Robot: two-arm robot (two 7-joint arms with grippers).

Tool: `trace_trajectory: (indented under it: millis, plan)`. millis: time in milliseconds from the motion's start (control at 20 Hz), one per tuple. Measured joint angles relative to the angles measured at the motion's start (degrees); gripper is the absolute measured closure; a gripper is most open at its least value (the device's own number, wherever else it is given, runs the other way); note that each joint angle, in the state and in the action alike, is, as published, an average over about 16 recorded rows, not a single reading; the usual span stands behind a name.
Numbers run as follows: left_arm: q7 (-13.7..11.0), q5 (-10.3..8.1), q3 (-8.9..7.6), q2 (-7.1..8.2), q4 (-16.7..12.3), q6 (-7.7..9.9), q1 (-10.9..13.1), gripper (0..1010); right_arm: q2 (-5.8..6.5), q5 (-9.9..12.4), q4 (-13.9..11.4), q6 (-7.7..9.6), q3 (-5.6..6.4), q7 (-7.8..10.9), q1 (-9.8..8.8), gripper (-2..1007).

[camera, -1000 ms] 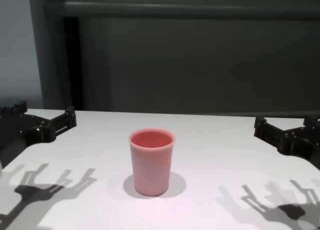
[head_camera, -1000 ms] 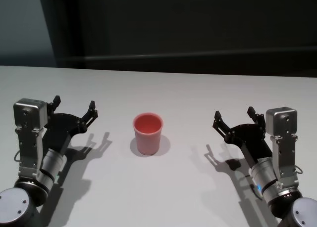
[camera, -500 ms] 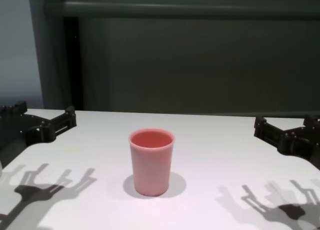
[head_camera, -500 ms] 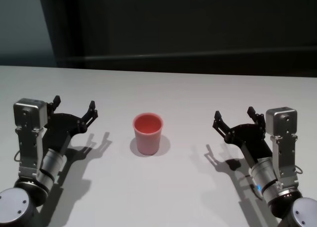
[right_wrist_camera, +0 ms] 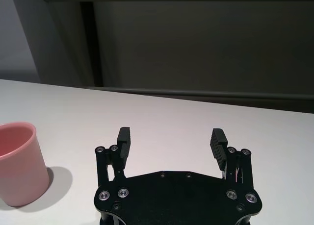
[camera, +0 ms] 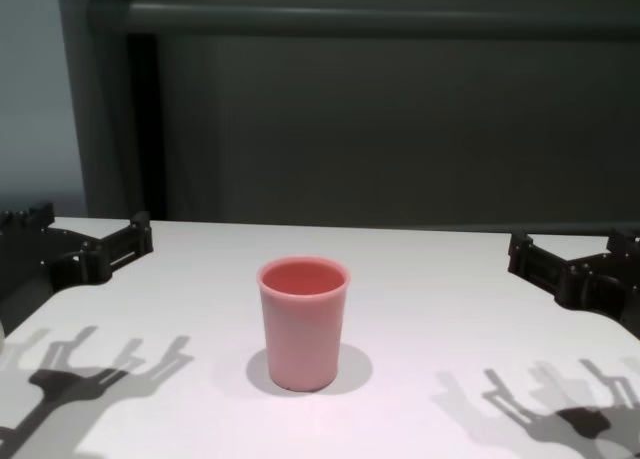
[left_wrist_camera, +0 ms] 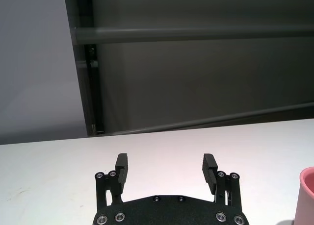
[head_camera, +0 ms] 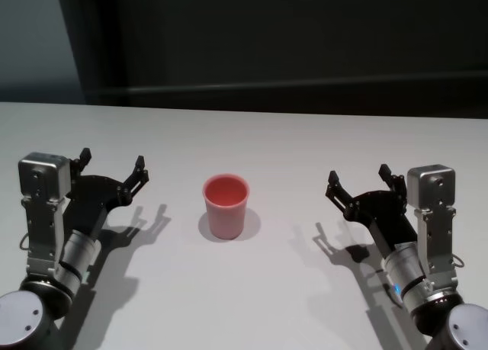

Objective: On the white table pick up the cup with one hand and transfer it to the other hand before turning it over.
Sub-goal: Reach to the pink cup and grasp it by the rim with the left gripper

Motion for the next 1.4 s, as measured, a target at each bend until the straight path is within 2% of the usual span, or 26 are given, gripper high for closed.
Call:
trace_trajectory:
  millis: [1400]
  plan:
    - [0.0, 0.0, 0.0, 0.0, 0.0, 0.0, 0.0, 9, 0.0, 0.0, 0.0, 0.0, 0.0, 0.0, 0.0, 3]
